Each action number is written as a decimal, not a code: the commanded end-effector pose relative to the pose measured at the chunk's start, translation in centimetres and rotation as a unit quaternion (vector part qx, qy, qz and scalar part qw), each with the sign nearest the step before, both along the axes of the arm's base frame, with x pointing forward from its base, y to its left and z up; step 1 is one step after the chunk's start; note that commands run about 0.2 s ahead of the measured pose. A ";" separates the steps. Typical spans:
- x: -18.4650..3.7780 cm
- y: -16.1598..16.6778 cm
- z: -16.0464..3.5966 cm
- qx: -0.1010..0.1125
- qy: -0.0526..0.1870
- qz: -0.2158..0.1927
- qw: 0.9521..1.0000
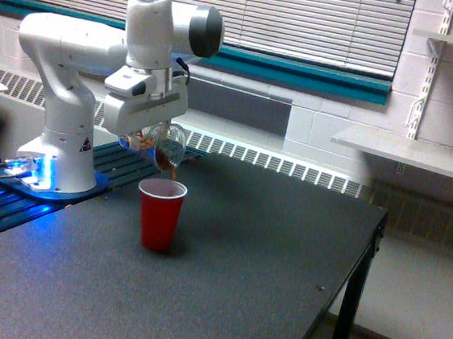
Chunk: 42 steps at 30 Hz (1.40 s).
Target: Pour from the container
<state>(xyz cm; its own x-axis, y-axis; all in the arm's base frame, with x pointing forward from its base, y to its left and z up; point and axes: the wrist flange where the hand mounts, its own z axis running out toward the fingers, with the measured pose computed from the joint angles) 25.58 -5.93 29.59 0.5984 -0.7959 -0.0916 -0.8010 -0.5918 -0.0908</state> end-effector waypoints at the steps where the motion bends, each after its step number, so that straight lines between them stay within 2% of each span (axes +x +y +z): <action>1: -1.2 -1.3 0.3 -0.021 -0.005 -0.020 1.000; 31: -1.8 -3.3 0.0 -0.036 -0.001 -0.023 0.999; 42: -1.7 -2.8 -0.8 -0.032 0.008 -0.009 0.999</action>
<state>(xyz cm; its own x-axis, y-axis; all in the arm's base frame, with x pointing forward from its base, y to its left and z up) 24.91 -8.28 28.86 0.5784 -0.8117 -0.0809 -0.8157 -0.5760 -0.0535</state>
